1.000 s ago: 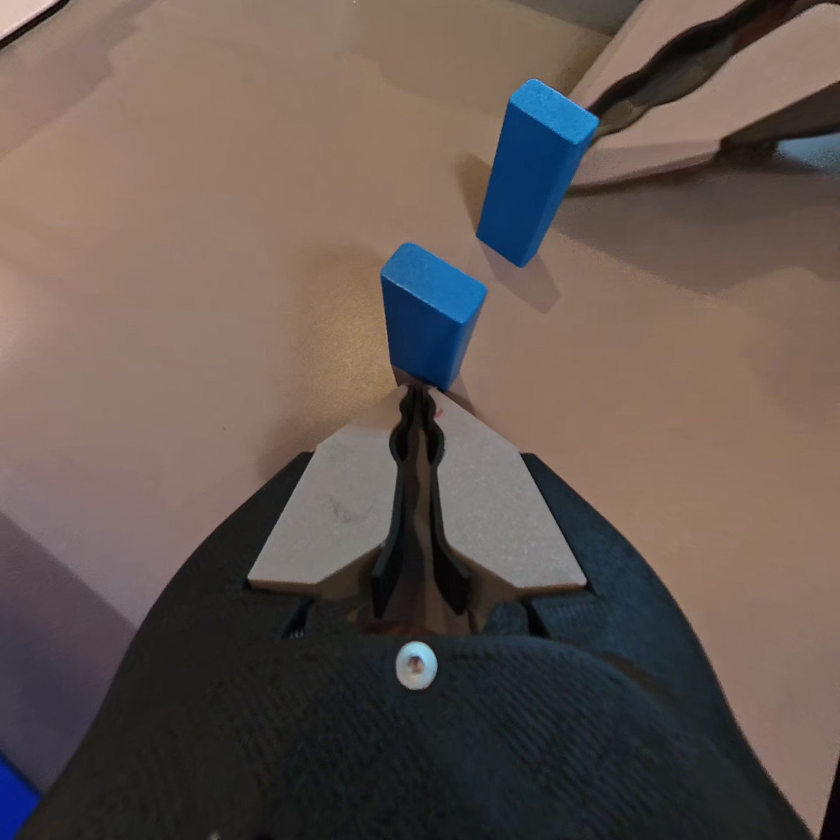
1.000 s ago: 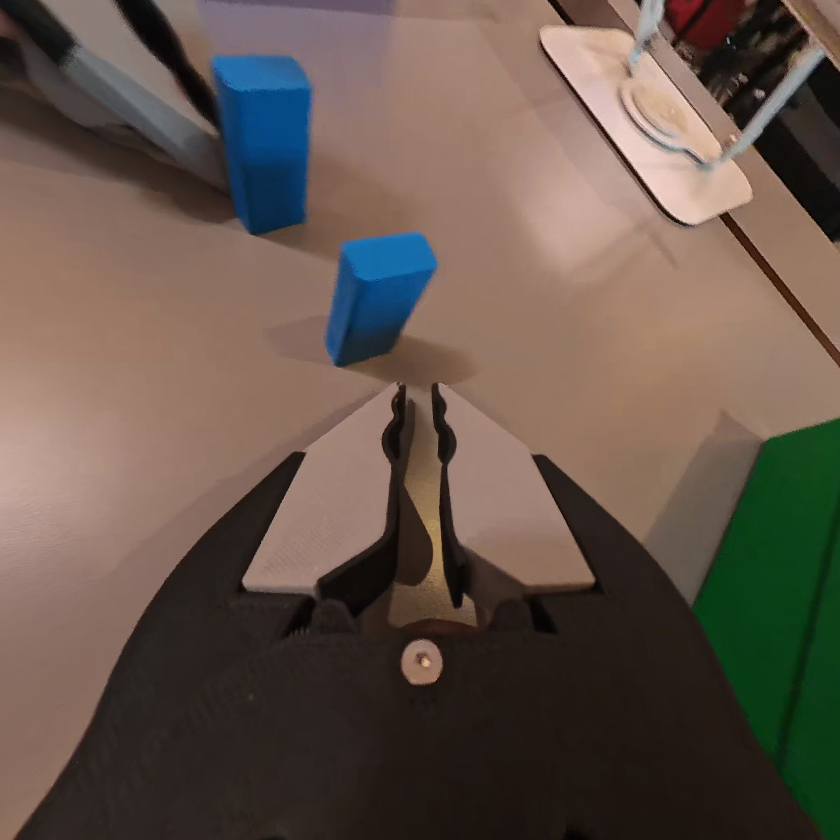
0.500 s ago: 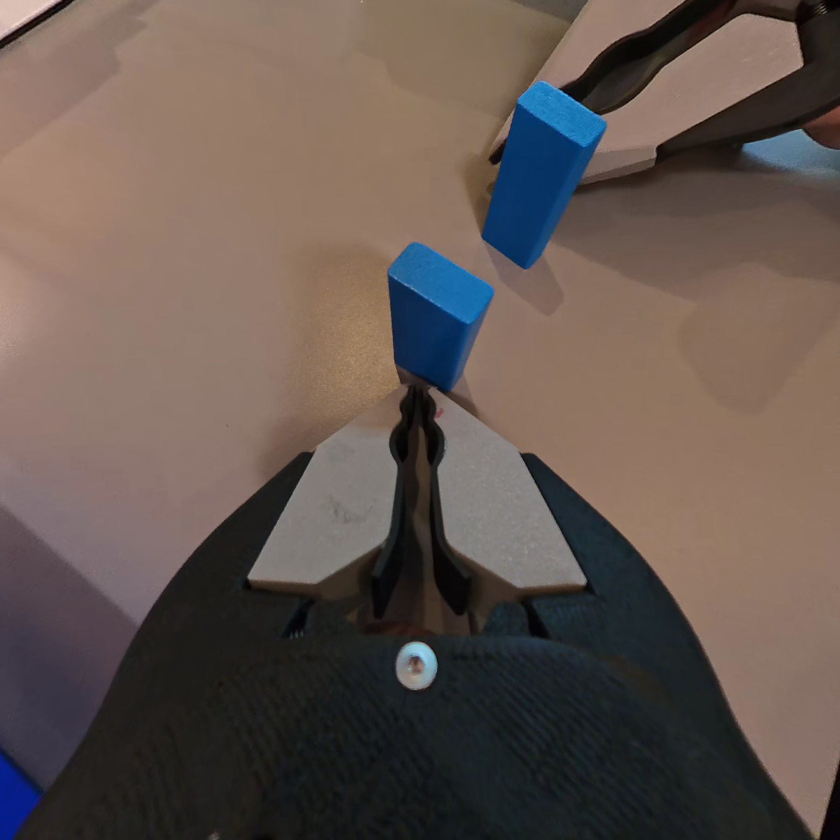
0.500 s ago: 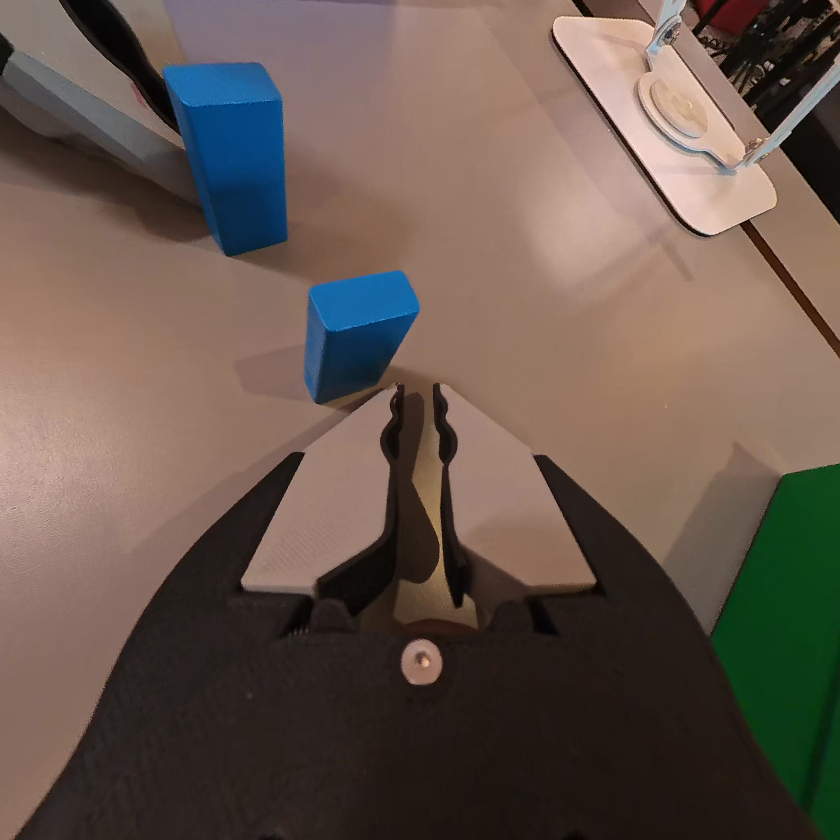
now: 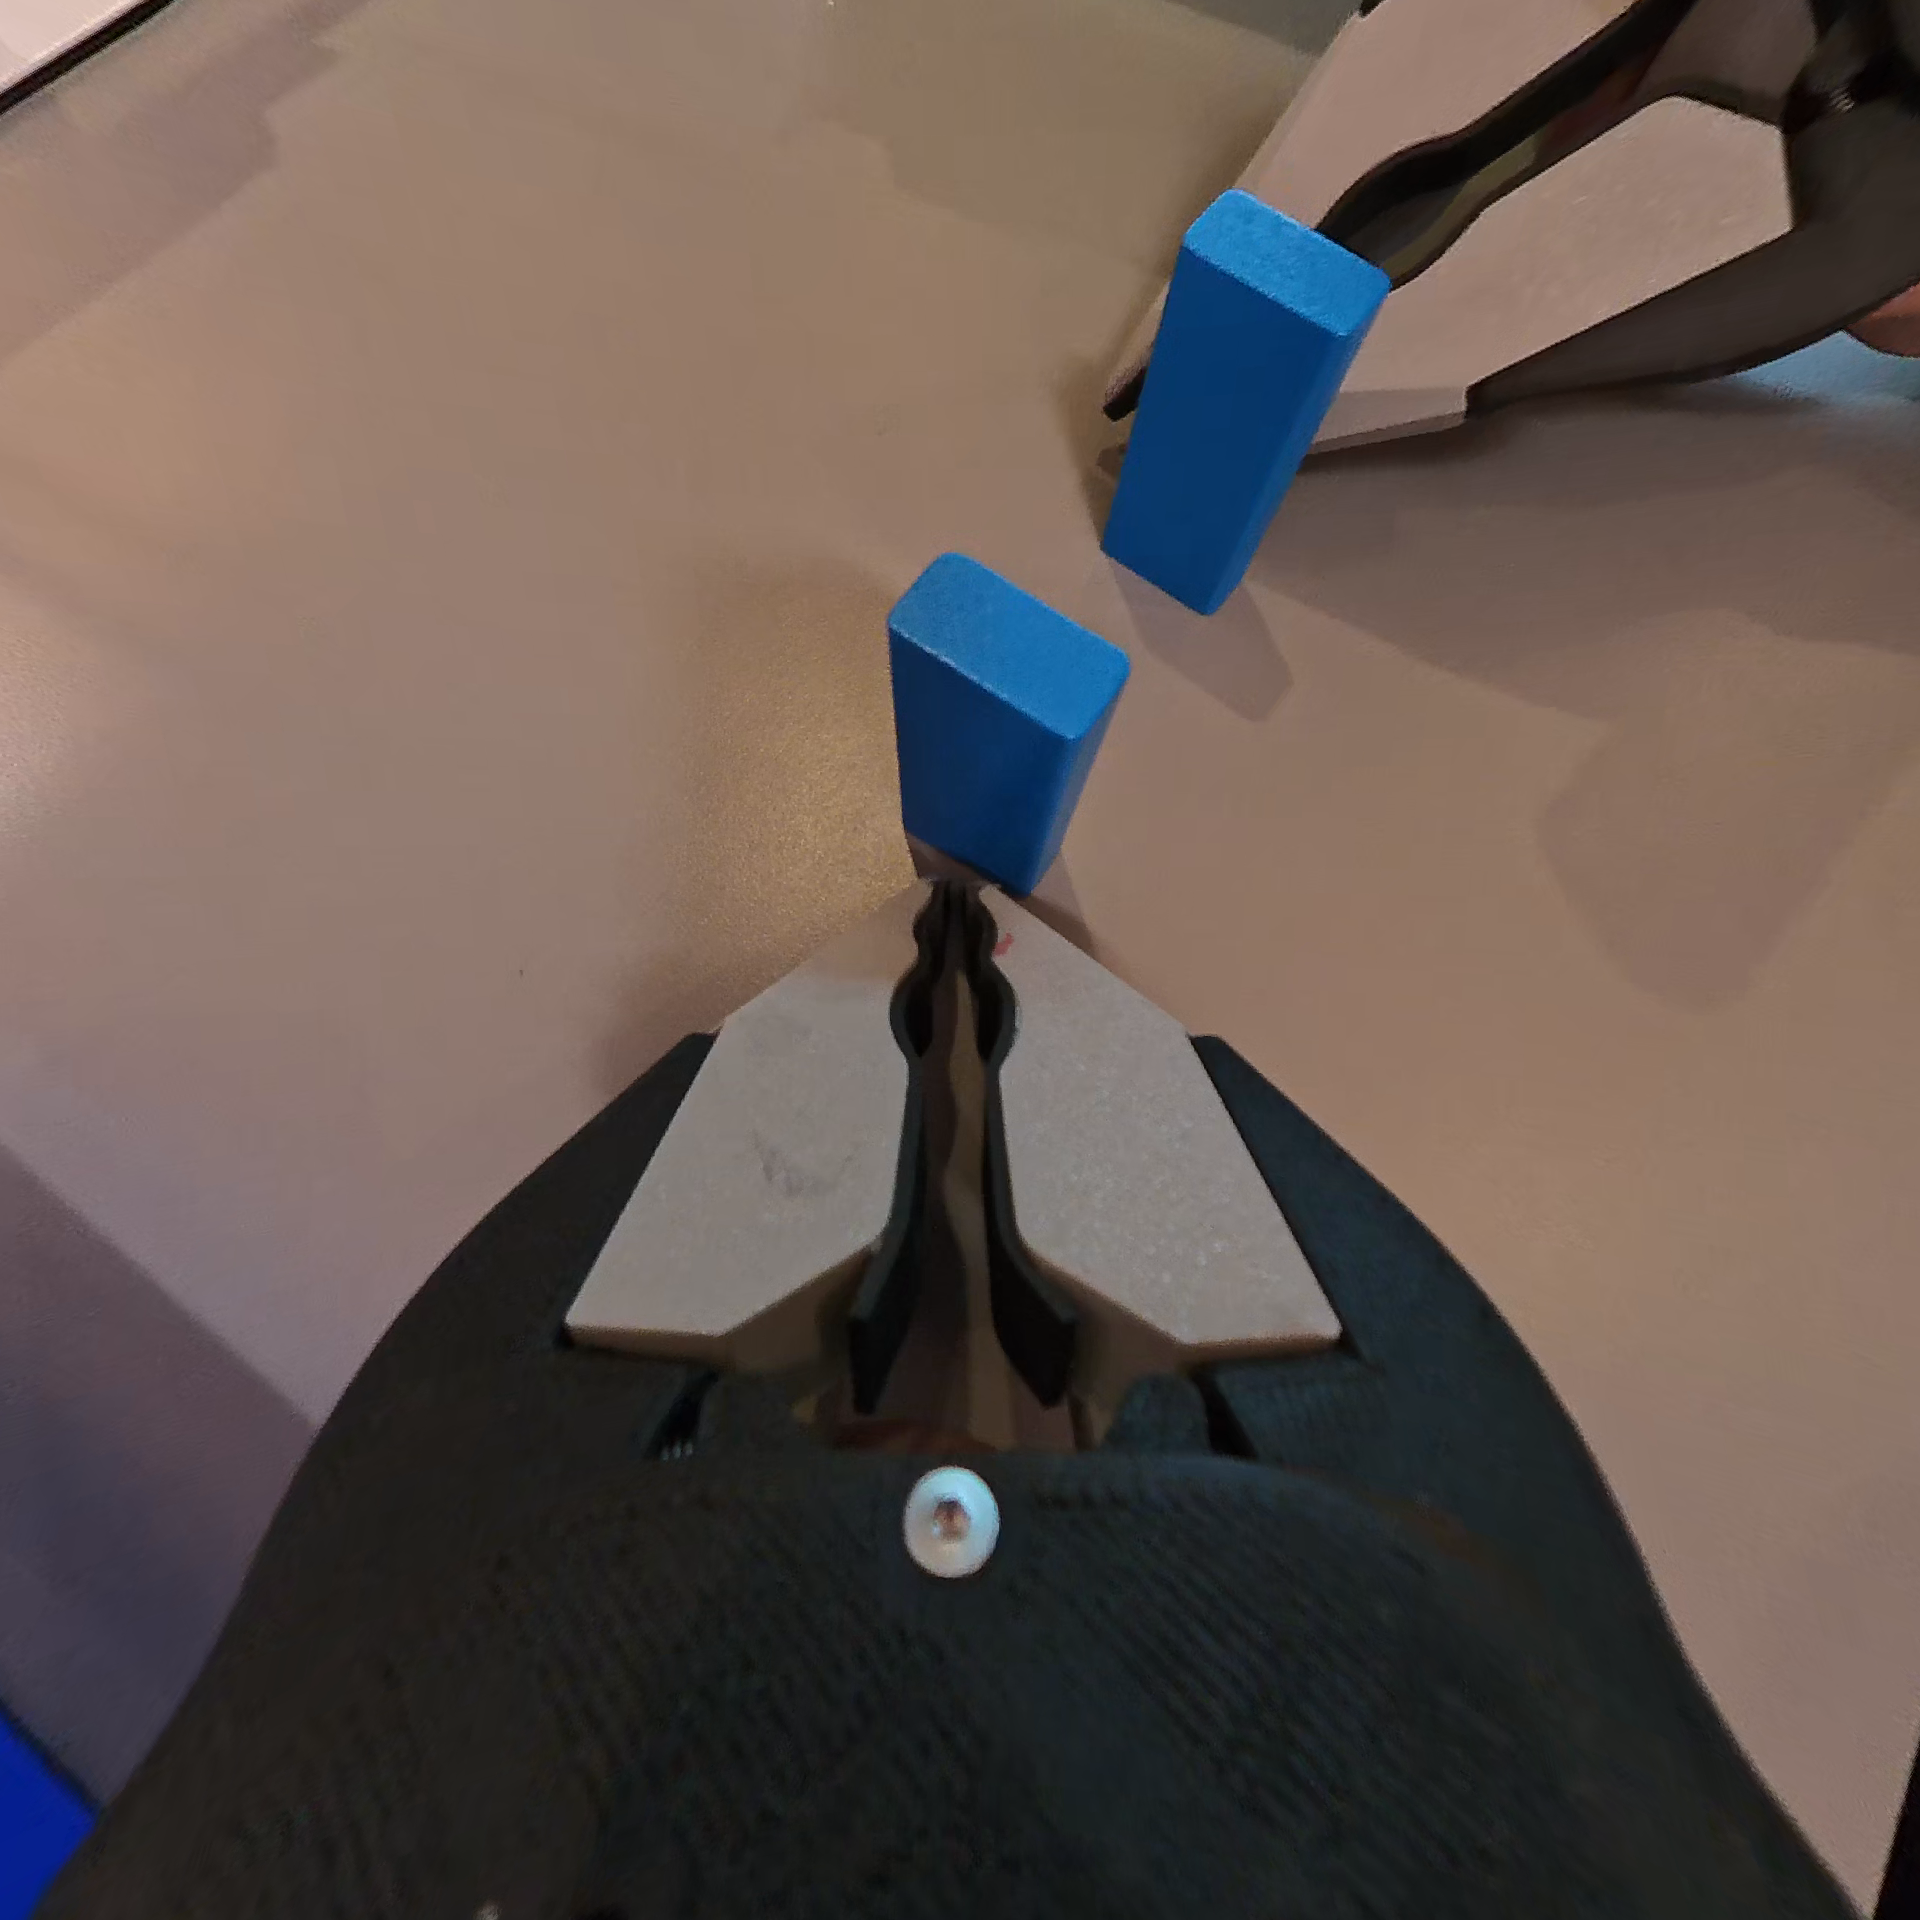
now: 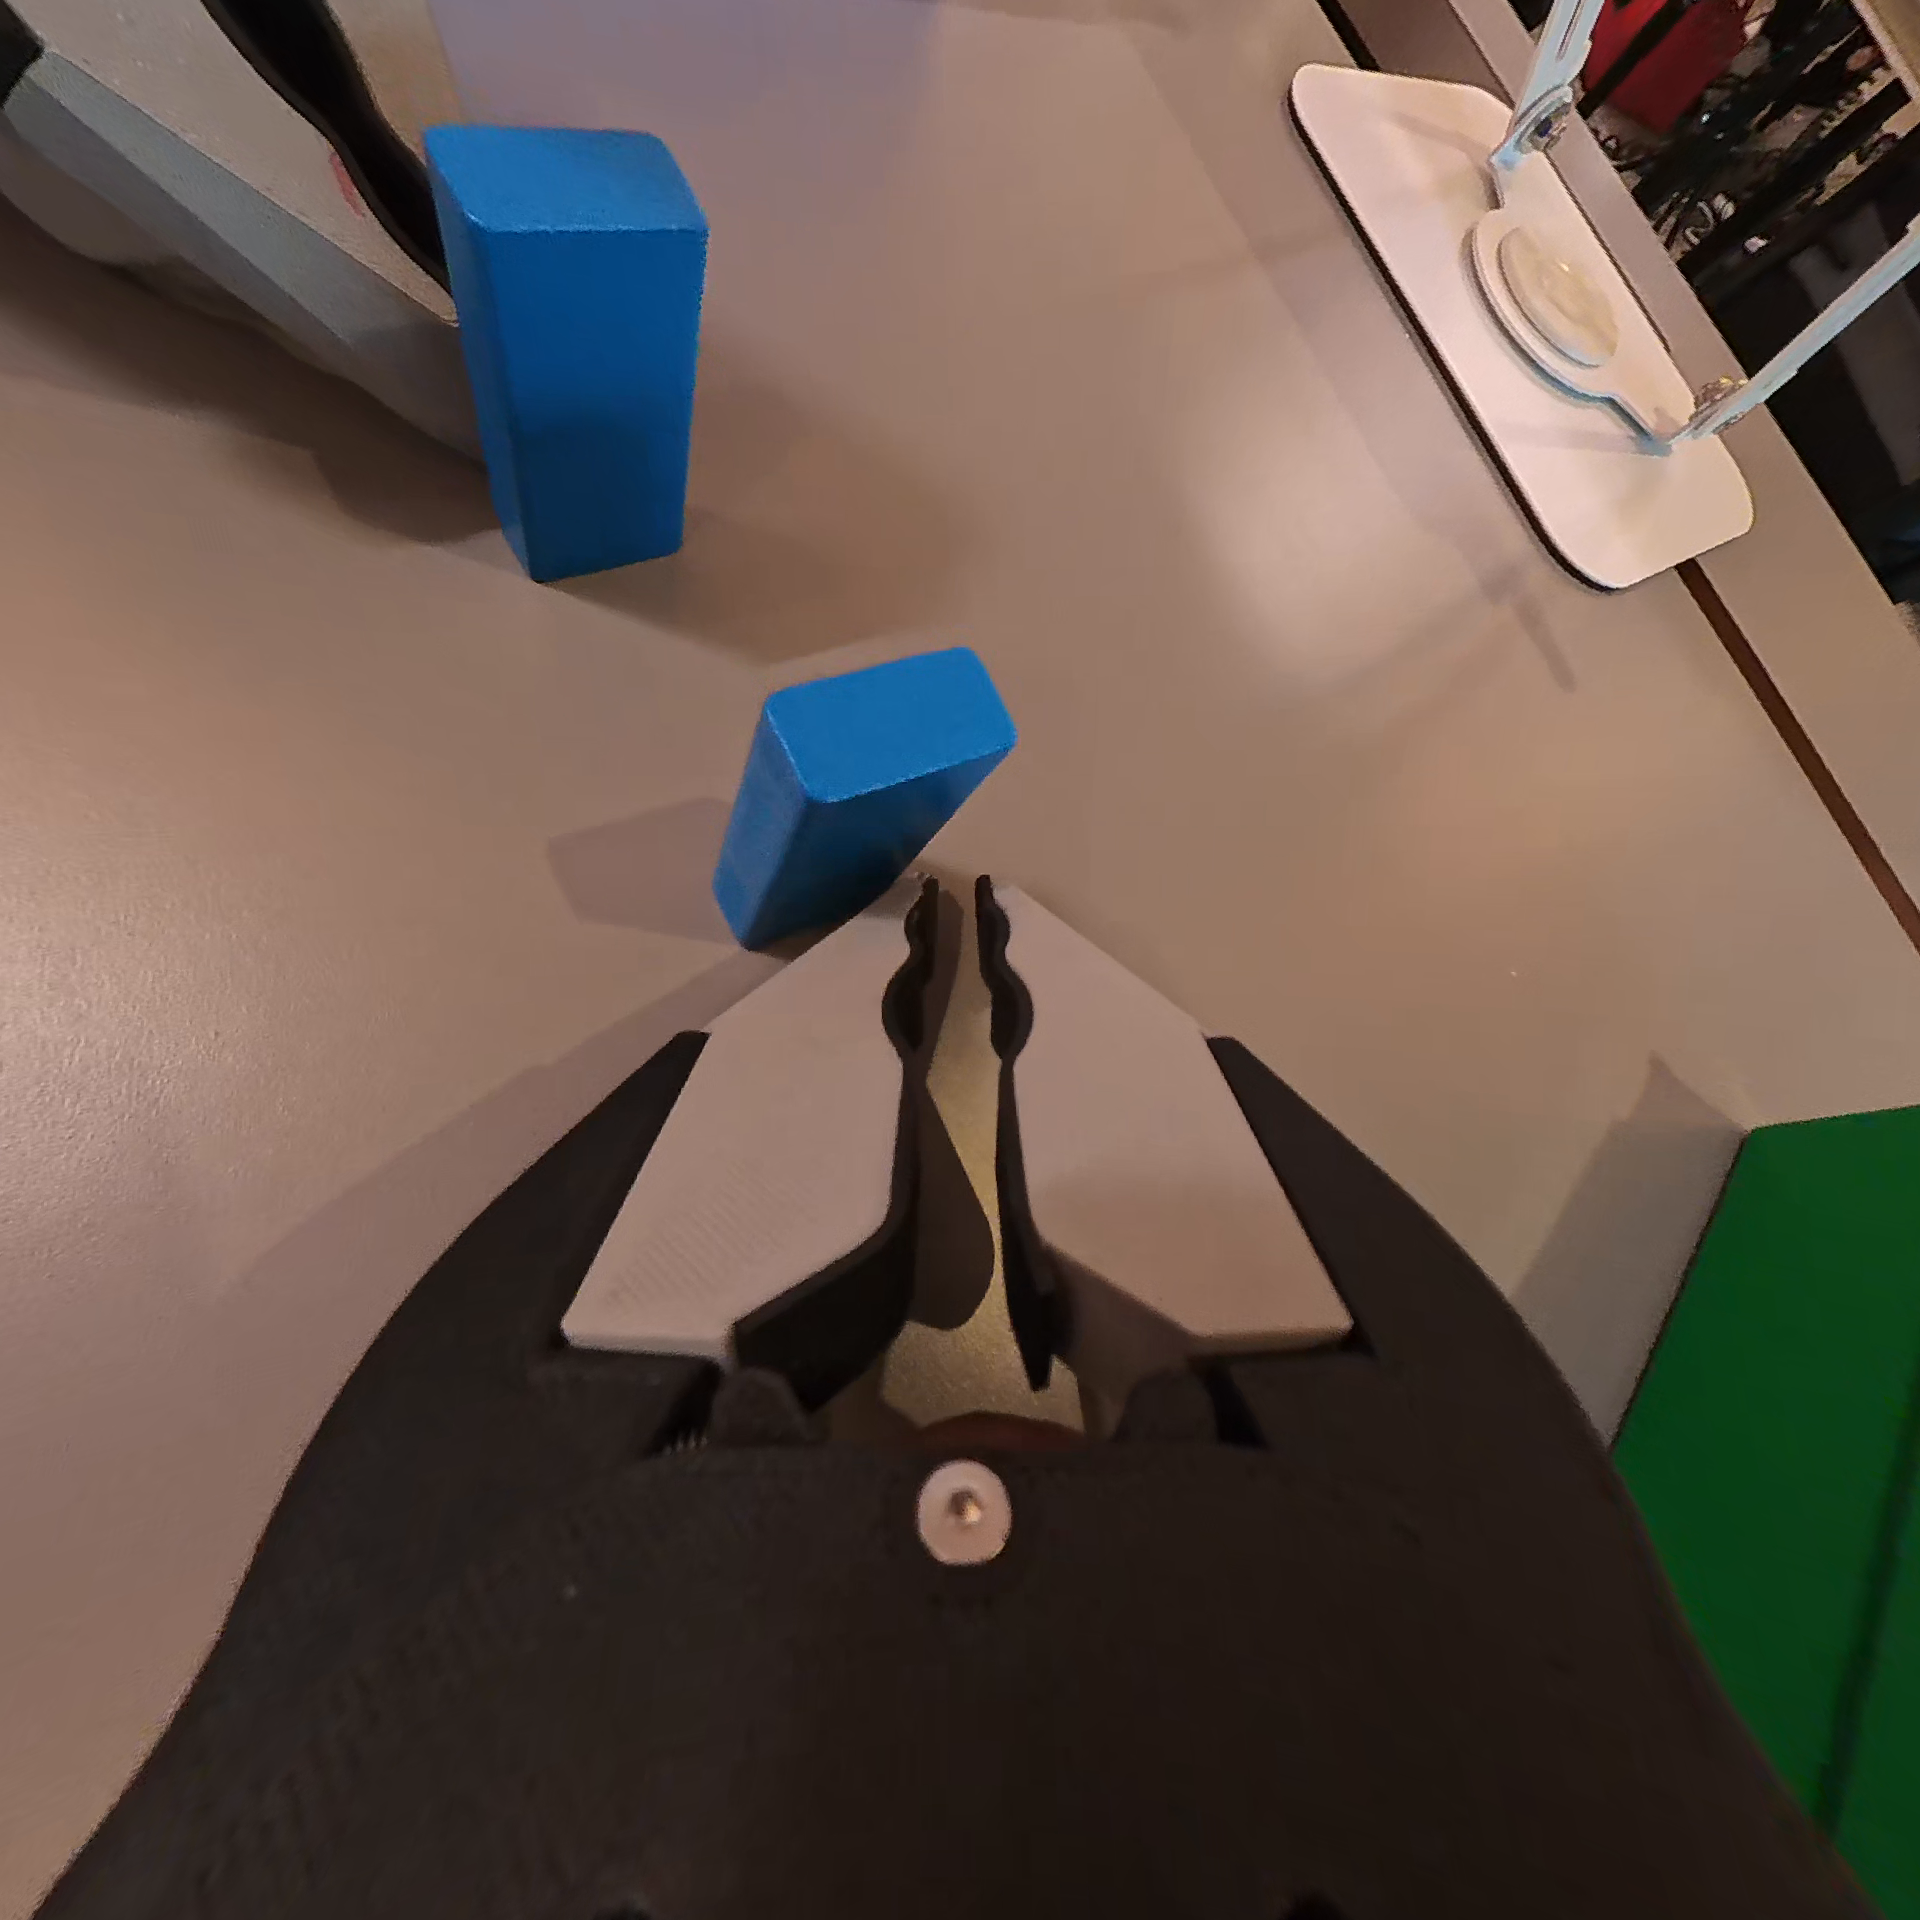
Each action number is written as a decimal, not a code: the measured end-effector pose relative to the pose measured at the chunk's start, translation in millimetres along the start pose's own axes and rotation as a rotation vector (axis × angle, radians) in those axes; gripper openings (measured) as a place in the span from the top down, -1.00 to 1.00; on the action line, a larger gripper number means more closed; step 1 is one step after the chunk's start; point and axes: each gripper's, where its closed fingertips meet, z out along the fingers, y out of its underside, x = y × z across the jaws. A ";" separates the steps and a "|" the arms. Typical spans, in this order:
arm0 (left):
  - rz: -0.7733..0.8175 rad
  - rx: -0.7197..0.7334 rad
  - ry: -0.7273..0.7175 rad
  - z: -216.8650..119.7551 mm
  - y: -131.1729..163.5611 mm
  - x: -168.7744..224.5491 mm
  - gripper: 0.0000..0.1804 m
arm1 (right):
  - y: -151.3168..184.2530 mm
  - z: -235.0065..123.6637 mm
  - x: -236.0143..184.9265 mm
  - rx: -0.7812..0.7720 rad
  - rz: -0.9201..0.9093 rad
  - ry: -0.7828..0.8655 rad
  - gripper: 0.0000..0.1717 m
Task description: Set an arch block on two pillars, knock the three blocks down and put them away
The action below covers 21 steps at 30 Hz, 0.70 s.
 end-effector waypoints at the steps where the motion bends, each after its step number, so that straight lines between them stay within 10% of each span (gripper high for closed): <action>1: 0.000 0.000 -0.001 -0.1 -0.1 0.0 1.00 | -0.2 -0.3 0.3 0.002 0.000 0.003 0.95; 21: -0.042 0.066 -0.073 -12.6 -2.4 -4.3 1.00 | 6.5 -10.9 14.6 0.006 0.027 0.108 0.86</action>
